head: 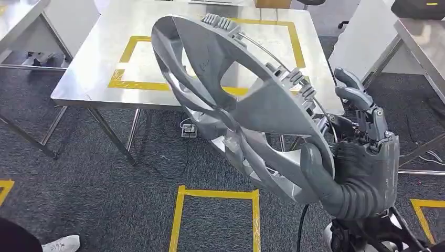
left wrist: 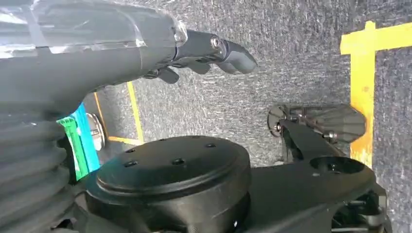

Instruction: Take the parts from the cabinet and place them on the table.

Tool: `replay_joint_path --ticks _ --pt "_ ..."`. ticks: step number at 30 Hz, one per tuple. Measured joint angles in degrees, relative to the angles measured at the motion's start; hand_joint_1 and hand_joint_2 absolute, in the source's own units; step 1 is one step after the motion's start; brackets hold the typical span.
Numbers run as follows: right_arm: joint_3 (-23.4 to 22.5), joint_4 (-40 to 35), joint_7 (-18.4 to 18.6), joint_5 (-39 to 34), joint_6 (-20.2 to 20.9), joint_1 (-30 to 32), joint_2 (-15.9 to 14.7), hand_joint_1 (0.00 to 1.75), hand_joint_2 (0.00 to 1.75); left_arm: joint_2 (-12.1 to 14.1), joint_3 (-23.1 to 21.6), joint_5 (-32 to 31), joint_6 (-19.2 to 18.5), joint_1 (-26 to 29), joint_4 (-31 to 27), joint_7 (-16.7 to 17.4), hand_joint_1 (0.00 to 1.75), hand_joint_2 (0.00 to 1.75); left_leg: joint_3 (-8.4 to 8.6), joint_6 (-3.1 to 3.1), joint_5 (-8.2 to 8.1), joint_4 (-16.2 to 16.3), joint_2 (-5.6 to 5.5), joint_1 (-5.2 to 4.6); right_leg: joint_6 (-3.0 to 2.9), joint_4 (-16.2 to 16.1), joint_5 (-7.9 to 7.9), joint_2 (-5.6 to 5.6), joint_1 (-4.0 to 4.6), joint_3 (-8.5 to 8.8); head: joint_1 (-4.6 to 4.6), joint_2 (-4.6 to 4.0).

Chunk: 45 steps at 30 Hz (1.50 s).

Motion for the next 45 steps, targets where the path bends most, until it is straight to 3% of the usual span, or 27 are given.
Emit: replay_joint_path --ticks 3,8,43,45 --pt "0.0 0.0 0.0 -0.3 0.0 0.0 0.0 1.75 1.75 0.0 0.0 0.1 0.0 0.0 0.0 0.4 0.00 1.75 -0.01 0.15 -0.09 0.0 0.00 -0.03 1.02 -0.2 -0.07 0.00 -0.10 0.09 0.00 0.00" --pt "0.0 0.0 0.0 -0.4 0.0 0.0 0.0 1.75 1.75 0.0 0.0 0.1 0.0 0.0 0.0 0.6 0.00 1.75 0.00 0.20 -0.14 0.1 0.00 -0.04 1.45 -0.2 -0.26 0.00 -0.11 0.09 0.00 0.00" --pt "0.0 0.0 -0.4 -0.7 0.0 -0.1 0.0 1.75 1.75 0.0 0.0 0.3 -0.1 0.0 0.0 1.4 0.00 1.75 0.07 0.20 -0.15 -0.1 0.03 0.02 1.49 -0.2 -0.28 0.00 -0.07 0.08 0.00 0.00" --pt "0.0 0.0 -0.4 -0.7 -0.1 -0.1 0.0 1.75 1.75 0.0 0.0 0.3 -0.1 0.0 0.0 1.4 0.00 1.75 0.05 0.36 -0.25 0.1 0.02 -0.20 1.87 -0.3 -0.20 0.00 -0.23 0.09 -0.02 0.00"
